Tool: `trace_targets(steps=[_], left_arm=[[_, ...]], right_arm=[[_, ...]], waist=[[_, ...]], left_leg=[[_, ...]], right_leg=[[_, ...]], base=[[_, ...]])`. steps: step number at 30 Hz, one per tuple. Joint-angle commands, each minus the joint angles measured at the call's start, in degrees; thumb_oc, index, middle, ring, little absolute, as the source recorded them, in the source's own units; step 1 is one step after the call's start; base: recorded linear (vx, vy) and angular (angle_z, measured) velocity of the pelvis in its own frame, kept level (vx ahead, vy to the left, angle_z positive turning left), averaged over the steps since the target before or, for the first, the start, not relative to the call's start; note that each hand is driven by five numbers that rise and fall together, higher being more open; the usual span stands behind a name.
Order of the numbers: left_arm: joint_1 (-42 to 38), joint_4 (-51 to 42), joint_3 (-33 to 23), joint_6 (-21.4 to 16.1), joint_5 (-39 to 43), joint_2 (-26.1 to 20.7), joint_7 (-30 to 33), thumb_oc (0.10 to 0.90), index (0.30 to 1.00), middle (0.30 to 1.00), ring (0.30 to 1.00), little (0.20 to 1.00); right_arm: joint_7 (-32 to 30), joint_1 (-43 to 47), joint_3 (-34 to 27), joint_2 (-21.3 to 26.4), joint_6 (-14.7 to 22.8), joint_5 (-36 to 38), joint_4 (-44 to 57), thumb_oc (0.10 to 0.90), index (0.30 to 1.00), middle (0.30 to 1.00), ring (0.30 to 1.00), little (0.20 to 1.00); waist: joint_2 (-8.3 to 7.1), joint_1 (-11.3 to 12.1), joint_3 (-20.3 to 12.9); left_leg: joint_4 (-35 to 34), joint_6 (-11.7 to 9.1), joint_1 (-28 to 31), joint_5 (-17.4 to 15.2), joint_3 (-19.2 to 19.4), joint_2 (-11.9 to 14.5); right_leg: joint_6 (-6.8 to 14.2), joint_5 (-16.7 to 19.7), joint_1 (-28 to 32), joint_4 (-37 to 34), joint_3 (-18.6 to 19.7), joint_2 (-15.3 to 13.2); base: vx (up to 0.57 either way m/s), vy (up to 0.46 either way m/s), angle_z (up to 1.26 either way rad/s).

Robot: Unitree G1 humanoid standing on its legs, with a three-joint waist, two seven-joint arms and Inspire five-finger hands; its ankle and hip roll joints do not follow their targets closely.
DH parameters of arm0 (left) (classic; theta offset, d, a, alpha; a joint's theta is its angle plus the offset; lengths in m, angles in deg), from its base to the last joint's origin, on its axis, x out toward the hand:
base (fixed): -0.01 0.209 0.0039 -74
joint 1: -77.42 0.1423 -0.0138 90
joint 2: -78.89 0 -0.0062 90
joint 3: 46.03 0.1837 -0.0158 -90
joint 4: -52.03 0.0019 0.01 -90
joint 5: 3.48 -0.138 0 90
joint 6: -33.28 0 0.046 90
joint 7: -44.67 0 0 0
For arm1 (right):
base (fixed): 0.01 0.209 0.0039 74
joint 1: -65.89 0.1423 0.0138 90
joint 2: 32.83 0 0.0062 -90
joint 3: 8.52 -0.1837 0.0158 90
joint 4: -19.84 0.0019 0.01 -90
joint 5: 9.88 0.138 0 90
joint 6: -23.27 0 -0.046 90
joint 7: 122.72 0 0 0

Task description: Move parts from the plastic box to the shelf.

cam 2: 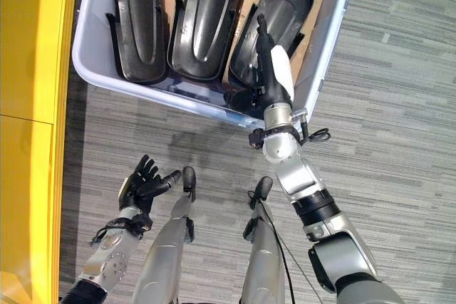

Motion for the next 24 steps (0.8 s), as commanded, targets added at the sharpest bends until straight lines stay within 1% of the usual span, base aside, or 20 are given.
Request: trace_targets(steps=[1, 2, 5, 11, 12, 15, 20, 24], left_arm=[[2.7, -4.6, -0.5, -2.4, -3.2, -1.4, 1.4, 0.9, 1.0, 1.0, 1.0, 1.0], [2.6, -4.7, -0.5, -2.5, -3.2, -1.4, 1.4, 0.9, 1.0, 1.0, 1.0, 1.0], [2.3, -4.7, -0.3, -2.9, -3.5, -1.1, 2.0, 0.9, 1.0, 1.0, 1.0, 1.0], [1.9, -4.5, 0.2, -3.2, -4.1, -0.9, 2.5, 0.9, 1.0, 1.0, 1.0, 1.0], [1.7, -4.4, 0.4, -3.4, -4.2, -0.7, 2.5, 0.9, 1.0, 1.0, 1.0, 1.0], [1.5, -4.4, 0.8, -3.6, -4.4, -0.7, 2.7, 0.9, 1.0, 1.0, 1.0, 1.0], [1.3, -3.9, 1.2, -3.8, -4.6, -0.4, 2.8, 0.9, 1.0, 1.0, 1.0, 1.0], [1.3, -3.6, 1.3, -3.9, -4.7, -0.3, 2.7, 0.9, 1.0, 1.0, 1.0, 1.0]], right_arm=[[-5.9, 8.2, -2.4, 1.8, 4.7, -1.0, 1.9, 0.9, 1.0, 1.0, 1.0, 1.0], [-5.9, 8.3, -2.4, 1.8, 4.7, -1.0, 1.9, 0.9, 1.0, 1.0, 1.0, 1.0], [-8.2, 9.7, -3.4, 1.7, 3.5, -4.8, 1.0, 0.9, 1.0, 1.0, 1.0, 1.0], [-10.0, 10.1, -4.0, 1.2, 2.3, -7.2, -1.2, 0.9, 1.0, 1.0, 1.0, 1.0], [-10.8, 10.3, -4.3, 1.3, 1.6, -8.7, -2.5, 0.9, 1.0, 1.0, 1.0, 1.0], [-11.4, 10.5, -4.4, 1.4, 0.7, -9.9, -4.4, 0.9, 1.0, 1.0, 1.0, 1.0], [-11.2, 10.8, -3.9, 0.8, -0.1, -10.5, -7.0, 0.9, 1.0, 1.0, 1.0, 1.0], [-10.8, 10.4, -3.0, 0.0, 0.3, -10.1, -8.4, 0.9, 1.0, 1.0, 1.0, 1.0]], waist=[[-1.8, 1.4, -1.2], [-1.85, 1.4, -1.2], [-1.51, 1.6, -1.2], [-1.05, 1.7, -1.2], [-0.89, 1.7, -1.2], [-0.57, 1.9, -1.2], [-0.16, 2.0, -1.2], [0.03, 2.0, -1.2]], left_leg=[[5.0, -1.8, 2.8, -10.1, 2.6, 3.0], [5.0, -1.8, 2.5, -9.8, 2.6, 2.9], [5.0, -1.8, 2.1, -9.8, 2.5, 2.9], [4.9, -1.8, 1.5, -9.7, 2.3, 2.8], [4.9, -1.8, 1.2, -9.7, 2.2, 2.8], [5.0, -1.9, 1.0, -9.9, 2.2, 2.9], [5.3, -1.9, 0.0, -9.8, 2.1, 3.0], [5.3, -2.0, -0.5, -9.8, 2.1, 3.0]], right_leg=[[2.0, -2.0, 2.8, 0.9, 0.1, -3.7], [1.9, -1.7, 2.6, 0.7, 0.1, -3.8], [1.9, -1.7, 2.1, 0.8, 0.1, -3.9], [1.9, -1.8, 1.6, 0.9, 0.0, -3.9], [2.0, -1.8, 1.4, 0.9, 0.0, -3.9], [2.0, -2.1, 1.2, 1.2, -0.1, -3.8], [2.0, -2.0, 0.2, 1.4, -0.1, -3.9], [2.0, -2.1, -0.2, 1.5, -0.2, -3.9]], base=[[0.0, 0.0, 0.0], [0.0, 0.0, 0.0], [0.0, 0.0, 0.0], [0.0, 0.0, 0.0], [0.0, 0.0, 0.0], [0.0, 0.0, 0.0], [0.0, 0.0, 0.0], [0.0, 0.0, 0.0]])
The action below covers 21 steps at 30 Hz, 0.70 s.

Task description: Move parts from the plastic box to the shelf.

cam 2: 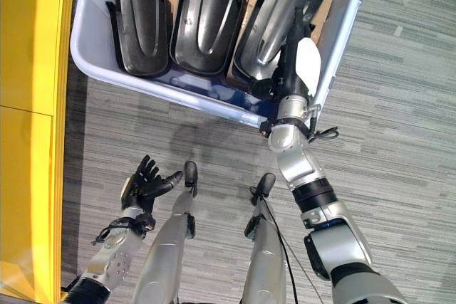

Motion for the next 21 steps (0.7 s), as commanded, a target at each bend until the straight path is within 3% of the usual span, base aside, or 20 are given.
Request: trace_targets(steps=[1, 15, 21], left_arm=[[2.1, -4.3, 0.3, -3.7, -3.1, -1.0, 0.7, 0.9, 1.0, 1.0, 1.0, 1.0], [2.2, -4.0, 0.5, -3.8, -3.4, -1.0, 1.3, 0.9, 1.0, 1.0, 1.0, 1.0], [2.4, -4.2, 0.2, -4.0, -3.8, -0.8, 1.9, 0.9, 1.0, 1.0, 1.0, 1.0]], right_arm=[[-2.6, 6.2, 0.0, 1.0, 3.0, -2.6, 1.3, 0.9, 1.0, 1.0, 1.0, 1.0], [-1.9, 5.8, 1.6, -0.2, 3.2, -0.8, -0.8, 0.9, 1.0, 1.0, 1.0, 1.0], [-2.5, 4.6, 1.5, 0.8, 2.6, -4.7, 2.9, 0.9, 1.0, 1.0, 1.0, 1.0]], waist=[[-0.08, 0.7, -1.2], [0.0, 0.7, -1.2], [-0.19, 0.4, -1.2]], left_leg=[[5.3, -2.0, 2.0, -9.8, 2.1, 3.0], [5.4, -2.0, -0.2, -9.7, 2.1, 3.2], [5.3, -1.9, -0.7, -9.8, 2.0, 3.2]], right_leg=[[2.0, -2.1, 2.2, 1.6, -0.1, -3.5], [2.0, -2.3, 0.1, 2.0, -0.1, -3.3], [2.0, -2.5, -0.6, 2.3, -0.2, -3.3]], base=[[0.0, 0.0, 0.0], [0.0, -0.001, 0.0], [0.01, -0.002, 0.0]])
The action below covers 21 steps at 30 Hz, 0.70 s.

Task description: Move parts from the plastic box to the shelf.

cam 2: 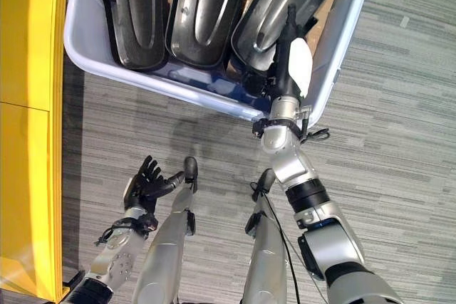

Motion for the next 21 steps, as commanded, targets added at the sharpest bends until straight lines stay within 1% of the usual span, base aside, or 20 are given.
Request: trace_targets(steps=[1, 4, 6, 11, 16, 21], left_arm=[[2.4, -4.7, 0.0, -3.7, -2.1, -1.8, 0.8, 0.9, 1.0, 1.0, 1.0, 1.0], [2.4, -5.4, -0.2, -3.7, -2.5, -1.9, 1.1, 0.9, 1.0, 1.0, 1.0, 1.0], [2.4, -5.5, -0.2, -3.7, -2.6, -2.0, 1.2, 0.9, 1.0, 1.0, 1.0, 1.0], [2.6, -5.4, -0.4, -3.6, -2.9, -1.7, 1.5, 0.9, 1.0, 1.0, 1.0, 1.0], [2.9, -6.1, -0.9, -3.5, -3.6, -1.8, 1.9, 0.9, 1.0, 1.0, 1.0, 1.0], [3.2, -6.5, -1.0, -3.4, -3.8, -1.9, 2.1, 0.9, 1.0, 1.0, 1.0, 1.0]], right_arm=[[-1.7, 4.3, 1.0, 3.0, 1.0, -5.1, 3.0, 0.9, 1.0, 1.0, 1.0, 1.0], [-2.6, 4.0, -0.1, 4.0, -0.3, -8.6, 5.3, 0.9, 1.0, 1.0, 1.0, 1.0], [-2.6, 3.9, -0.5, 4.2, -0.6, -9.4, 6.8, 0.9, 1.0, 1.0, 1.0, 1.0], [-2.4, 2.6, -1.0, 4.0, -0.2, -10.6, 11.7, 0.9, 1.0, 1.0, 1.0, 1.0], [-2.1, 1.5, -1.2, 3.8, 0.5, -13.3, 18.1, 0.9, 1.0, 1.0, 1.0, 1.0], [-2.1, 1.1, -1.2, 3.7, 0.7, -14.5, 20.7, 0.9, 1.0, 1.0, 1.0, 1.0]], waist=[[-0.33, 0.7, -1.1], [-0.53, 0.4, -1.1], [-0.72, 0.3, -1.1], [-1.11, -0.1, -1.1], [-1.55, -0.5, -1.1], [-1.83, -0.6, -1.1]], left_leg=[[4.8, -1.8, 2.6, -9.9, 2.1, 3.2], [4.8, -1.8, 2.6, -10.2, 2.2, 3.2], [5.0, -1.8, 2.5, -10.3, 2.2, 3.2], [5.0, -1.7, 2.5, -10.5, 2.3, 3.1], [4.9, -1.6, 2.8, -10.6, 2.6, 3.1], [4.9, -1.6, 2.7, -10.7, 2.6, 3.0]], right_leg=[[2.0, -2.5, 2.7, 1.7, -0.2, -3.1], [2.1, -2.6, 2.5, 1.8, -0.1, -3.2], [2.1, -2.6, 2.3, 2.0, 0.1, -3.2], [2.1, -2.7, 2.1, 2.1, 0.2, -3.2], [2.2, -2.8, 2.2, 2.2, 0.4, -3.3], [2.2, -2.8, 2.1, 2.2, 0.5, -3.3]], base=[[0.0, 0.0, 0.0], [0.0, 0.0, 0.0], [0.0, 0.0, 0.0], [0.0, 0.0, 0.0], [0.0, 0.0, 0.0], [0.0, 0.0, 0.0]])
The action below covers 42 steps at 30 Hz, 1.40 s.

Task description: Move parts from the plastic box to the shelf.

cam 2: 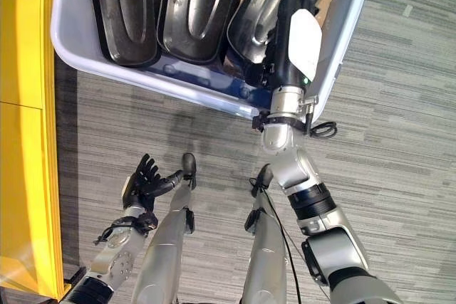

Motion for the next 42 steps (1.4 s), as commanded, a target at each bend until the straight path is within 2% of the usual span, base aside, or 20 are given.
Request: trace_targets(steps=[1, 18, 33, 42], left_arm=[[3.6, -5.8, -0.9, -3.4, -2.8, -2.1, 1.0, 0.9, 1.0, 1.0, 1.0, 1.0], [3.9, -5.9, -0.9, -3.6, -2.4, -2.0, 1.4, 0.9, 1.0, 1.0, 1.0, 1.0], [3.3, -5.0, -0.2, -4.3, -1.2, -1.9, 1.1, 0.9, 1.0, 1.0, 1.0, 1.0], [2.6, -4.8, 1.1, -5.4, -0.2, -2.5, 0.2, 0.9, 1.0, 1.0, 1.0, 1.0]], right_arm=[[-2.3, 3.9, -0.9, 2.8, 3.9, -3.7, 7.3, 0.9, 1.0, 1.0, 1.0, 1.0], [-1.5, 5.5, 1.1, 1.4, 3.4, -2.2, 3.5, 0.9, 1.0, 1.0, 1.0, 1.0], [-1.0, 11.7, 4.2, 0.0, 2.5, 2.2, -11.2, 0.9, 1.0, 1.0, 1.0, 1.0], [-1.2, 20.5, 7.2, 1.3, 1.6, 4.0, -26.4, 0.9, 1.0, 1.0, 1.0, 1.0]], waist=[[-1.85, 0.4, -1.1], [-2.02, 0.7, -1.1], [-1.07, 2.2, -1.1], [0.19, 3.9, -1.1]], left_leg=[[5.1, -1.5, 3.8, -10.7, 2.9, 3.1], [5.1, -1.5, 2.9, -10.7, 2.6, 3.0], [5.2, -1.5, 0.8, -10.4, 1.9, 2.8], [5.4, -1.5, -0.6, -10.2, 1.4, 2.5]], right_leg=[[2.2, -2.7, 3.0, 2.2, 0.7, -3.3], [2.2, -2.6, 2.5, 2.1, 0.6, -3.3], [2.1, -2.6, 1.1, 2.3, 0.2, -3.3], [2.2, -2.6, 0.2, 2.6, -0.3, -3.5]], base=[[0.0, 0.0, 0.0], [0.0, 0.0, 0.0], [0.0, 0.0, 0.0], [0.0, 0.0, 0.0]])
